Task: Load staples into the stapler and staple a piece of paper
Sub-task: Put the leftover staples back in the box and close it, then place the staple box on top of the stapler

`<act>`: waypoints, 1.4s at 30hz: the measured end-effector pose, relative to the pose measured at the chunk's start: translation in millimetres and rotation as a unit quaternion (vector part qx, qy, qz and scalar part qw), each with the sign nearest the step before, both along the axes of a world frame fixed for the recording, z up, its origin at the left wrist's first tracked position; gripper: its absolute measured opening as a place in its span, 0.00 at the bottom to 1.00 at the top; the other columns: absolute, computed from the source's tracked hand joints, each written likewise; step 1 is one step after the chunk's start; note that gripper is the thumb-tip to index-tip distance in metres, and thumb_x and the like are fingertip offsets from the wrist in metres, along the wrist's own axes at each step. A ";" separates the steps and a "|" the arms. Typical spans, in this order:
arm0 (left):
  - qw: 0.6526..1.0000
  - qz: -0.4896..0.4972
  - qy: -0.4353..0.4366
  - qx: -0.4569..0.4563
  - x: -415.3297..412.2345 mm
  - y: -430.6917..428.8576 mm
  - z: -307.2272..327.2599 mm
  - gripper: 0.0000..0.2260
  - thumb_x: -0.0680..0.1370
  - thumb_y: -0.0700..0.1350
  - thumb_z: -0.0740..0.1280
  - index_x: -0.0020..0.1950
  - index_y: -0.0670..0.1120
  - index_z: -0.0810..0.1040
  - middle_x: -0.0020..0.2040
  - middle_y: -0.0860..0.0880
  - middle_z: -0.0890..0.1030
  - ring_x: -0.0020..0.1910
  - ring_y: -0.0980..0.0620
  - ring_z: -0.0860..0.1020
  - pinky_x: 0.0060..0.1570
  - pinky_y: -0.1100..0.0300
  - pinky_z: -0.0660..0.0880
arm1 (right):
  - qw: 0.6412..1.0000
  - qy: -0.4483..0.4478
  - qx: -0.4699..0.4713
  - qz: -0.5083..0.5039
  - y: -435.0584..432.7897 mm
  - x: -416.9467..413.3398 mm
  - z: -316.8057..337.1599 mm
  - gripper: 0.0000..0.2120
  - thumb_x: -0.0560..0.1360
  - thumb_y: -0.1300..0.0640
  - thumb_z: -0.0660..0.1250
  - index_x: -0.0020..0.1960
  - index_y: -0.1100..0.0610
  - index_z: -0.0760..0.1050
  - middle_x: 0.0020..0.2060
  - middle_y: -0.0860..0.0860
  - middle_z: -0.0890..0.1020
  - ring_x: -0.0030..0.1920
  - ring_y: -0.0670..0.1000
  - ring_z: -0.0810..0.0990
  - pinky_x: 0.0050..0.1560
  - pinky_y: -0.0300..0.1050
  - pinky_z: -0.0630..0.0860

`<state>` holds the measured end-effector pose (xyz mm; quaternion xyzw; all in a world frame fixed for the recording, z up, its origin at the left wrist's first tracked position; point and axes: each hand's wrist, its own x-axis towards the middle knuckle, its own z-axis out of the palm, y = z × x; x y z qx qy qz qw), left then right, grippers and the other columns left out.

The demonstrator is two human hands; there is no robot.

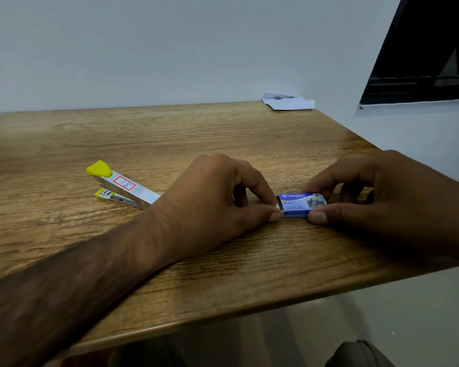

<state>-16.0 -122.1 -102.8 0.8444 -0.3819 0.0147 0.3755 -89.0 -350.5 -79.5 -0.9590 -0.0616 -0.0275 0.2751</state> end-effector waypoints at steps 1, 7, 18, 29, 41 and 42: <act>1.000 -0.004 -0.001 -0.002 0.1 -0.1 -0.3 0.05 0.70 0.53 0.78 0.44 0.54 0.88 0.45 0.51 0.86 0.43 0.52 0.83 0.47 0.49 0.79 | 1.000 -0.001 -0.001 0.001 0.6 -0.1 -0.4 0.26 0.55 0.24 0.64 0.52 0.26 0.78 0.47 0.30 0.82 0.44 0.40 0.81 0.39 0.45 0.79; 1.000 0.010 0.002 -0.004 3.2 -1.6 -1.7 0.06 0.69 0.53 0.79 0.42 0.54 0.87 0.37 0.54 0.84 0.36 0.59 0.79 0.38 0.64 0.74 | 1.000 0.000 -0.008 -0.002 5.4 -0.4 -0.9 0.25 0.55 0.24 0.63 0.49 0.30 0.80 0.50 0.29 0.80 0.45 0.41 0.79 0.41 0.52 0.81; 1.000 0.023 0.017 -0.010 6.3 0.5 -3.0 0.09 0.66 0.54 0.80 0.40 0.53 0.86 0.31 0.54 0.83 0.30 0.63 0.77 0.32 0.71 0.70 | 1.000 0.001 -0.011 -0.003 13.9 1.5 -0.9 0.27 0.54 0.25 0.61 0.49 0.32 0.80 0.45 0.36 0.82 0.43 0.41 0.78 0.42 0.54 0.82; 1.000 0.005 -0.005 -0.015 7.2 3.5 -5.1 0.09 0.68 0.56 0.79 0.42 0.55 0.85 0.33 0.55 0.84 0.33 0.60 0.80 0.35 0.67 0.75 | 0.999 -0.016 -0.040 -0.033 11.7 -5.0 -3.6 0.22 0.62 0.30 0.67 0.53 0.34 0.82 0.45 0.35 0.81 0.45 0.41 0.78 0.41 0.49 0.79; 0.992 -0.023 -0.123 -0.008 2.9 27.9 9.4 0.06 0.72 0.53 0.76 0.46 0.55 0.84 0.41 0.59 0.83 0.45 0.59 0.82 0.45 0.59 0.77 | 0.996 0.002 -0.033 -0.082 -1.0 -18.7 16.2 0.27 0.55 0.23 0.62 0.48 0.33 0.82 0.49 0.26 0.78 0.47 0.38 0.79 0.38 0.45 0.81; 0.990 -0.022 -0.136 -0.014 5.4 35.6 11.8 0.06 0.72 0.53 0.75 0.47 0.56 0.83 0.42 0.59 0.83 0.46 0.59 0.82 0.45 0.61 0.76 | 0.995 0.002 -0.037 -0.090 -5.4 -19.7 17.6 0.28 0.54 0.22 0.62 0.48 0.32 0.82 0.48 0.26 0.78 0.46 0.37 0.79 0.39 0.46 0.81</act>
